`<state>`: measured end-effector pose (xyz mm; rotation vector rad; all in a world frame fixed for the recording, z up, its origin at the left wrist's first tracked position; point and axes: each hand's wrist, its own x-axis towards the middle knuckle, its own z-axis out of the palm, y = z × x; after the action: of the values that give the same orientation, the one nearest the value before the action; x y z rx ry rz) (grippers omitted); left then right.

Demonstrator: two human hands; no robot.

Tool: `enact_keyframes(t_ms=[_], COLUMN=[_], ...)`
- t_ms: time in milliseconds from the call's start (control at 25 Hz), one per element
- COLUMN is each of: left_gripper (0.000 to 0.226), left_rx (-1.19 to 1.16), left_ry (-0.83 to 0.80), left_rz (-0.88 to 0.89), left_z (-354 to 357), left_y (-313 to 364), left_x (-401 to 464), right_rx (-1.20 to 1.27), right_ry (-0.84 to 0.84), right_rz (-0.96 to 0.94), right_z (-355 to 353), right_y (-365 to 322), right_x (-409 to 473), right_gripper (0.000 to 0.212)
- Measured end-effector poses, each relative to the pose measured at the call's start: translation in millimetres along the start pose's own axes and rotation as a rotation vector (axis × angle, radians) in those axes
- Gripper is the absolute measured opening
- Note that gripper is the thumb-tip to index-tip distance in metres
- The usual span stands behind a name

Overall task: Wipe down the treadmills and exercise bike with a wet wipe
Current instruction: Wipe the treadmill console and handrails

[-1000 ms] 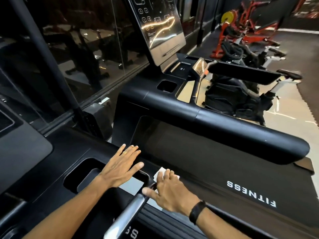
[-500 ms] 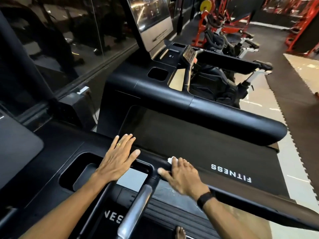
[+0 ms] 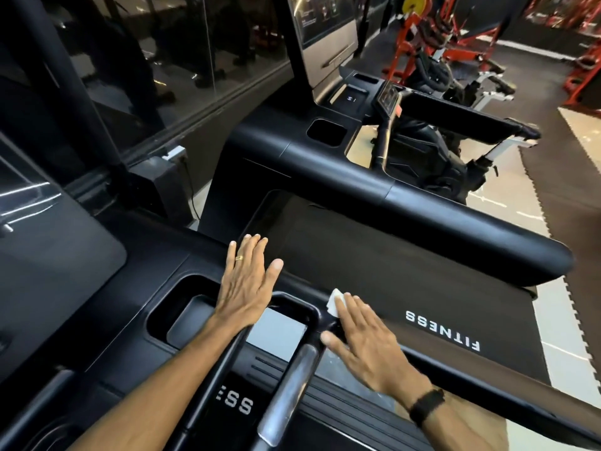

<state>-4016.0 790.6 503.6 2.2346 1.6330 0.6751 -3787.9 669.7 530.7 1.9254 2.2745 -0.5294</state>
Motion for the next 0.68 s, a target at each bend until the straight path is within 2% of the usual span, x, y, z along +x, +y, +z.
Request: enact_keyframes(t_ms=[80, 160, 280, 400, 520, 600, 680], left_gripper=[0.106, 0.107, 0.103, 0.089, 0.080, 0.080, 0.080], left_rx=[0.007, 0.008, 0.011, -0.004, -0.042, -0.046, -0.047], left_ry=[-0.012, -0.006, 0.011, 0.090, 0.152, 0.169, 0.172], left_rz=[0.005, 0.011, 0.004, -0.042, -0.085, -0.093, -0.100], left_z=[1, 1, 1, 0, -1, -2, -1], left_y=[1, 2, 1, 0, 0, 0, 0], left_x=[1, 2, 3, 3, 1, 0, 1], right_rx=[0.067, 0.223, 0.282, 0.100, -0.013, -0.052, -0.047], right_ry=[-0.061, -0.157, -0.185, -0.068, 0.041, 0.030, -0.018], right_rz=[0.162, 0.266, 0.184, 0.018, -0.126, -0.125, -0.029], right_z=[-13, -27, -30, -15, -5, -3, -6], right_y=[9, 5, -27, -65, -66, -50, -31], right_x=[18, 52, 94, 93, 52, 34, 41], right_gripper=[0.112, 0.092, 0.080, 0.081, 0.095, 0.106, 0.104])
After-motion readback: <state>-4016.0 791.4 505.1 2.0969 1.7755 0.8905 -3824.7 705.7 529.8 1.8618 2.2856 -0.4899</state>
